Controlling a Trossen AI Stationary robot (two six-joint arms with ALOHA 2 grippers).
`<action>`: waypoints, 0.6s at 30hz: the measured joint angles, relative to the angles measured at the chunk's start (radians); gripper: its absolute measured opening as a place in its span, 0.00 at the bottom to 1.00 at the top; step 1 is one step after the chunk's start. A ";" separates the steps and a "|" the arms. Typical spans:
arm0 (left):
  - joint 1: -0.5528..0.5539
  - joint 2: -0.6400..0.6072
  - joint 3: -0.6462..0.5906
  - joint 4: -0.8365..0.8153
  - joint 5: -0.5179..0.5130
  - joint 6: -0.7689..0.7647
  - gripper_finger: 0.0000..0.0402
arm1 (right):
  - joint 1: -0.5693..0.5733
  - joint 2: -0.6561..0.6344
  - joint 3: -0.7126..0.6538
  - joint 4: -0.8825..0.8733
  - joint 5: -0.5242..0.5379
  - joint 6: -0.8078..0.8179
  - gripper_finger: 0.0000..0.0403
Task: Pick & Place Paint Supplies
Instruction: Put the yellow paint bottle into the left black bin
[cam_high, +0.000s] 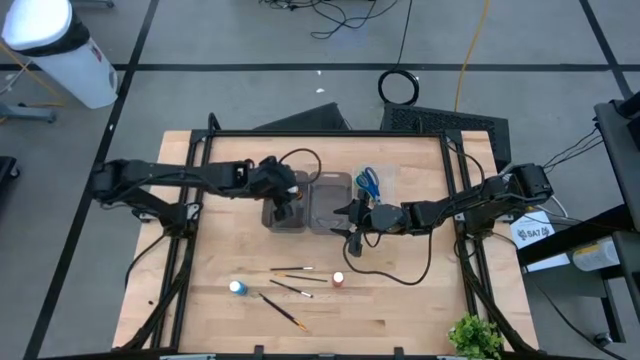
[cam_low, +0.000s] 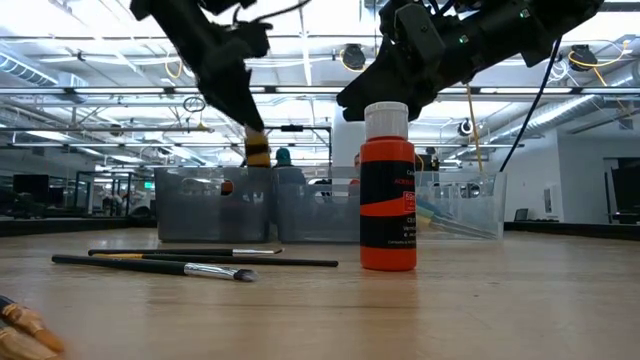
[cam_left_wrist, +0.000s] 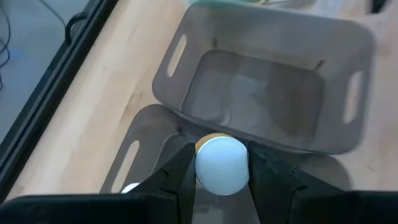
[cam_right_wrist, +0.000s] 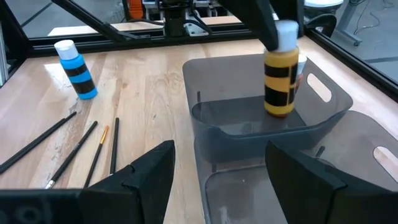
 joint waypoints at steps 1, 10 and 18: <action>0.010 0.010 0.000 0.003 -0.001 0.000 0.31 | 0.000 0.000 0.000 -0.002 0.000 0.000 0.59; 0.080 0.077 0.000 0.043 0.000 -0.009 0.31 | 0.000 0.000 0.000 -0.005 0.000 0.000 0.59; 0.118 0.140 0.000 0.064 0.061 -0.011 0.31 | 0.000 0.000 0.000 -0.006 0.000 0.000 0.59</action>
